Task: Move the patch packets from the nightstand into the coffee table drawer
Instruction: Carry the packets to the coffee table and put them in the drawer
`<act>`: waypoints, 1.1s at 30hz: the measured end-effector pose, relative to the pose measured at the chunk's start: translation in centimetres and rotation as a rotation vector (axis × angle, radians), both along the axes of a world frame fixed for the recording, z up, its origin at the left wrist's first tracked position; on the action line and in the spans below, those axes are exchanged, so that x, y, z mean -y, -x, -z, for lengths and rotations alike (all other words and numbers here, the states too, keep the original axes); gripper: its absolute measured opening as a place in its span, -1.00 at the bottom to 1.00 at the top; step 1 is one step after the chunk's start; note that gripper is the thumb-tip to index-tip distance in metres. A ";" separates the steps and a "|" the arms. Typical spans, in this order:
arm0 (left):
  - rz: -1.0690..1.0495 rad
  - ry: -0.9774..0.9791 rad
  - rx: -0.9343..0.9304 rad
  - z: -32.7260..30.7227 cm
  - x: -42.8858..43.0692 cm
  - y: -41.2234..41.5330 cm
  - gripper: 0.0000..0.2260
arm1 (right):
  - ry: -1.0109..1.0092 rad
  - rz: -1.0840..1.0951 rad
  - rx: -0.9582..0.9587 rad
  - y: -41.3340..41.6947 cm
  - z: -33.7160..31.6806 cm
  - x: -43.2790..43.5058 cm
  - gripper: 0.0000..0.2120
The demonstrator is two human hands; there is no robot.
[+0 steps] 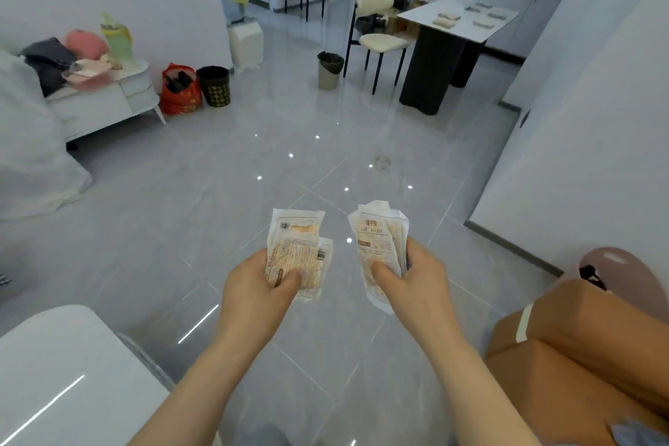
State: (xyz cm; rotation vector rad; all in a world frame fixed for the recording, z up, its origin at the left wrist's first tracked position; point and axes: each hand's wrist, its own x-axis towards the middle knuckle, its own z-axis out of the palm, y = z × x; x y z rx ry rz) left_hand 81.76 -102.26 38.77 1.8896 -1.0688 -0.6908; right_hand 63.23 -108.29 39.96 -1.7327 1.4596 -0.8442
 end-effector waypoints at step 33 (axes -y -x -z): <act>-0.645 -0.377 -0.010 7.0 18.3 -34.9 -0.94 | -0.119 -0.985 -0.459 -42.8 7.3 31.6 -0.85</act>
